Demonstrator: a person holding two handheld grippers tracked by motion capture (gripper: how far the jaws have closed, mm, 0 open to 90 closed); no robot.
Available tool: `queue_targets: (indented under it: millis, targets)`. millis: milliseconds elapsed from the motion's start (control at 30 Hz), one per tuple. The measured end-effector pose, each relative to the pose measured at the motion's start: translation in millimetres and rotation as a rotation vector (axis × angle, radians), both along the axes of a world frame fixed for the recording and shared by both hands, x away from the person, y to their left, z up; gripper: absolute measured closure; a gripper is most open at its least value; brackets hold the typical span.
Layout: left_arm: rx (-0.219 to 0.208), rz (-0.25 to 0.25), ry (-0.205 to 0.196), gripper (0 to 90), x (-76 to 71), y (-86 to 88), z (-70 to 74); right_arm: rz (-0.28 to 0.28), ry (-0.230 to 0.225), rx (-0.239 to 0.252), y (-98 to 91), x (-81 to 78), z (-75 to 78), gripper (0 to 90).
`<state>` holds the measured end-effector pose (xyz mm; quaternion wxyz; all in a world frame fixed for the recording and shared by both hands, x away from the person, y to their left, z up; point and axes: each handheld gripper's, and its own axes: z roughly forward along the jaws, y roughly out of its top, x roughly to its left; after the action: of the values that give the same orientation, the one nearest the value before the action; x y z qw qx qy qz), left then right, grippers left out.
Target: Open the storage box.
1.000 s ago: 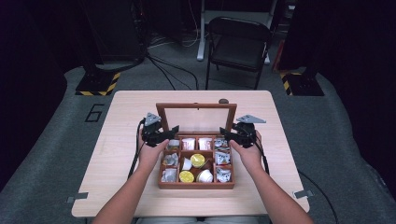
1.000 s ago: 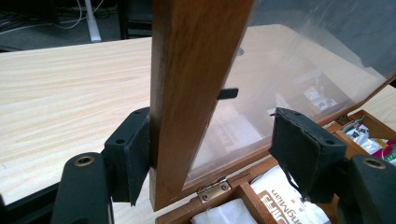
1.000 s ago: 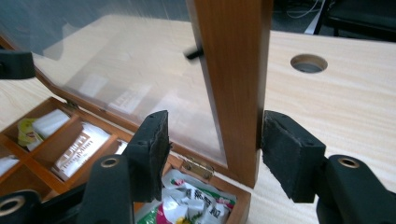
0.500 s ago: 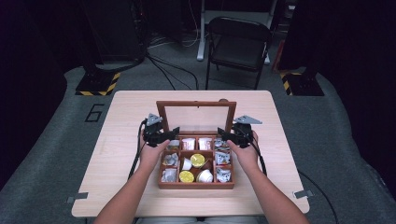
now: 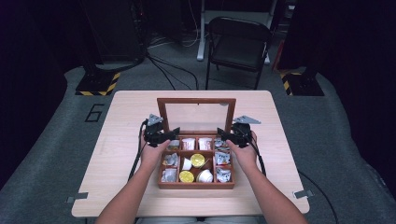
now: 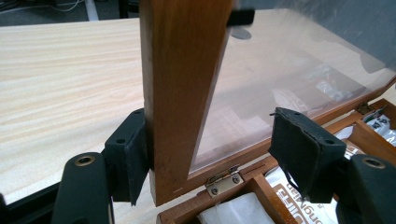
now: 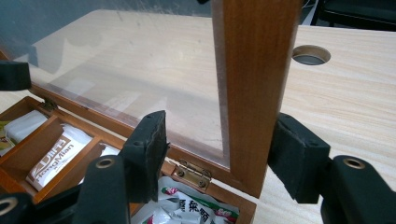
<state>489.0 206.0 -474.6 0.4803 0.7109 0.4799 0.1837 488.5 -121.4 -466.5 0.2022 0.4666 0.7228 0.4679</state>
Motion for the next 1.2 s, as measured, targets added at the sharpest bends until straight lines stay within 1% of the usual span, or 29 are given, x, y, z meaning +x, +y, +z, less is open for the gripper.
queue_targets:
  millis: [33, 100, 133, 200, 333, 433, 600, 633, 667, 733, 800, 867, 1000, 1067, 1100, 1133, 1167, 1200]
  targets:
    - [-0.006, 0.002, 0.003, 31.0, 0.2, -0.5, -0.5, 0.000, -0.003, -0.005, 0.6, 0.2, 0.0, 39.3]
    - [0.002, 0.010, -0.002, 31.2, 1.0, -1.6, -0.9, -0.009, 0.001, -0.016, 1.8, 0.5, 0.3, 39.4]
    - [0.000, 0.012, -0.001, 31.3, 1.4, -1.7, -1.1, -0.006, -0.005, -0.020, 1.8, 1.4, 0.5, 39.4]
    - [0.002, 0.014, 0.002, 31.6, 2.1, -1.3, -1.4, -0.012, 0.003, -0.017, 2.8, 2.2, 1.6, 39.7]
    - [0.002, 0.027, 0.004, 32.1, 3.8, -2.0, -1.8, -0.023, -0.010, -0.028, 3.0, 3.6, 1.1, 43.9]
    - [0.016, 0.026, 0.001, 33.5, 5.1, -1.4, -2.5, -0.033, -0.016, -0.040, 3.8, 4.9, -0.1, 45.1]
    - [0.004, 0.035, 0.011, 34.7, 7.6, -1.2, -3.6, -0.038, -0.012, -0.037, 4.1, 8.4, -1.6, 45.0]
    - [0.001, 0.037, 0.011, 35.0, 8.3, -0.5, -3.9, -0.040, -0.005, -0.032, 4.6, 8.4, -1.5, 45.1]
    - [-0.007, 0.036, 0.016, 35.4, 8.6, 0.1, -4.2, -0.039, -0.007, -0.041, 4.1, 9.5, -1.5, 45.1]
    - [-0.013, 0.037, 0.021, 35.9, 9.6, 1.0, -4.7, -0.040, -0.002, -0.037, 4.8, 10.7, -1.1, 45.1]
    - [-0.027, 0.046, 0.025, 36.1, 10.5, 0.7, -5.4, -0.039, -0.005, -0.046, 5.2, 11.9, -0.6, 45.1]
    - [-0.026, 0.044, 0.026, 36.2, 11.8, 1.1, -5.7, -0.040, -0.004, -0.050, 5.6, 12.8, -0.8, 45.1]
    - [-0.031, 0.045, 0.035, 36.4, 13.6, 1.2, -6.7, -0.048, 0.010, -0.044, 6.0, 14.6, -1.4, 44.9]
    - [-0.035, 0.046, 0.038, 36.5, 14.7, 1.5, -7.5, -0.043, 0.016, -0.042, 5.5, 16.4, -1.2, 44.9]
    - [-0.038, 0.045, 0.039, 36.7, 15.3, 1.6, -7.9, -0.050, 0.033, -0.034, 5.7, 17.3, -0.9, 44.9]
    - [-0.039, 0.046, 0.042, 36.8, 16.1, 1.9, -8.4, -0.044, 0.030, -0.035, 5.5, 18.5, -1.1, 44.9]
    - [-0.042, 0.046, 0.043, 36.8, 16.6, 2.0, -8.8, -0.046, 0.034, -0.044, 5.7, 19.7, -0.8, 44.8]
    - [-0.041, 0.044, 0.045, 36.9, 17.5, 2.6, -9.1, -0.051, 0.041, -0.043, 6.3, 19.7, -0.6, 44.7]
